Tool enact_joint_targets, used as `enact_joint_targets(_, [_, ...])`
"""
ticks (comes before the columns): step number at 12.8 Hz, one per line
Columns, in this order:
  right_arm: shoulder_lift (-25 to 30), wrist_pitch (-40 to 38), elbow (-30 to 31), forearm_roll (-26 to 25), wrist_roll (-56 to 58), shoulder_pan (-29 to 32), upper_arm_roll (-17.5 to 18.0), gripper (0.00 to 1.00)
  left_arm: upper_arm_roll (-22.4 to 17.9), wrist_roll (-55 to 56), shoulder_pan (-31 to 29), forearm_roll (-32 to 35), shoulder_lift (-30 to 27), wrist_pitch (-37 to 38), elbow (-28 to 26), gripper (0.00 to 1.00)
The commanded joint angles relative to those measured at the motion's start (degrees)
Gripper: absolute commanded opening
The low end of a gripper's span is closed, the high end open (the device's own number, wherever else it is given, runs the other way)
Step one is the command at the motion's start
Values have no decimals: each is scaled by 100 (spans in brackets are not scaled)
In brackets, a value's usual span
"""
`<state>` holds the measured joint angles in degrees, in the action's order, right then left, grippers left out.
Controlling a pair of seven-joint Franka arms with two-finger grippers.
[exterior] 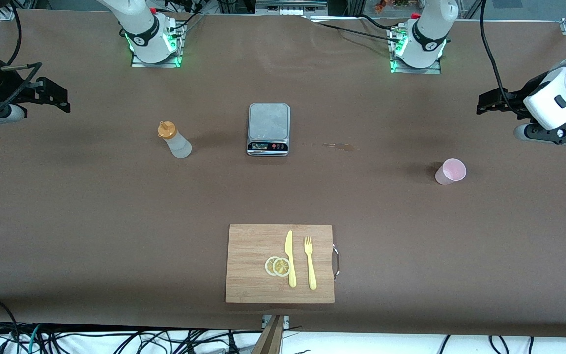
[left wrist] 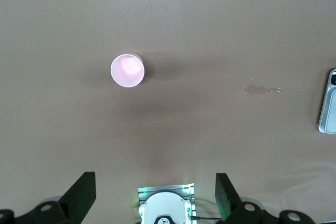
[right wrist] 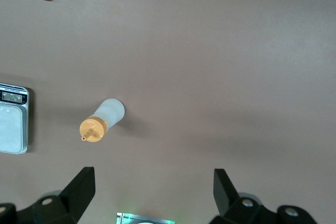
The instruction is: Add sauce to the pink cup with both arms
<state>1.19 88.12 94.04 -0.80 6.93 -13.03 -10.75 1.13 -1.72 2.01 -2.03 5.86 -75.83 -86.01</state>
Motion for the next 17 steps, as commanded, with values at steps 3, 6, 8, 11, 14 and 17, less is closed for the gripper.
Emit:
enact_joint_targets(3, [4, -84, -61, 176, -95, 11, -6, 100, 98, 22, -52, 133, 12, -10, -3, 100])
enact_joint_targets(6, [4, -84, -61, 176, -122, 11, -6, 100, 98, 22, -52, 133, 12, -11, 6, 100])
enact_joint_targets(8, [4, -93, -61, 176, -122, 11, -6, 100, 98, 22, -52, 133, 12, -19, 6, 100])
enact_joint_targets(11, [4, -93, -61, 176, -122, 11, -6, 100, 90, -4, -43, 133, 38, -19, 23, 100])
enact_joint_targets(14, [4, -93, -61, 176, -122, 11, -6, 100, 90, -4, -61, 124, 117, -19, 111, 100])
enact_joint_targets(17, [4, -93, -53, 176, -122, 11, -6, 100, 46, -57, -244, 72, 249, -72, 41, 100])
